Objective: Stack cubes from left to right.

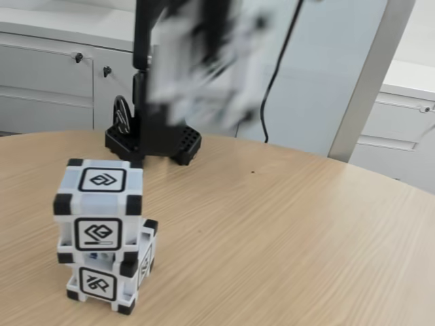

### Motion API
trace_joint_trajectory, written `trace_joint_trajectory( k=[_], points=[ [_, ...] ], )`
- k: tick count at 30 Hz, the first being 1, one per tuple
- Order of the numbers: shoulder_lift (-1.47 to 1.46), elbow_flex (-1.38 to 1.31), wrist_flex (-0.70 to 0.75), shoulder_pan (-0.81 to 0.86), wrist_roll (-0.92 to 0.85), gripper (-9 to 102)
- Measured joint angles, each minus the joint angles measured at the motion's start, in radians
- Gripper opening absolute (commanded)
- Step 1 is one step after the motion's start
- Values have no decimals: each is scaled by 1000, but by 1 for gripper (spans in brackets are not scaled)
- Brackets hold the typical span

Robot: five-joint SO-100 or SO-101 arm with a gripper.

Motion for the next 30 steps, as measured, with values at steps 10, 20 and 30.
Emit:
trace_joint_trajectory(
  k=[10,20,30],
  points=[
    [-52,-2,0,107,-117,22],
    [-52,-2,0,161,-130,22],
    [-52,40,0,164,-164,21]
  ],
)
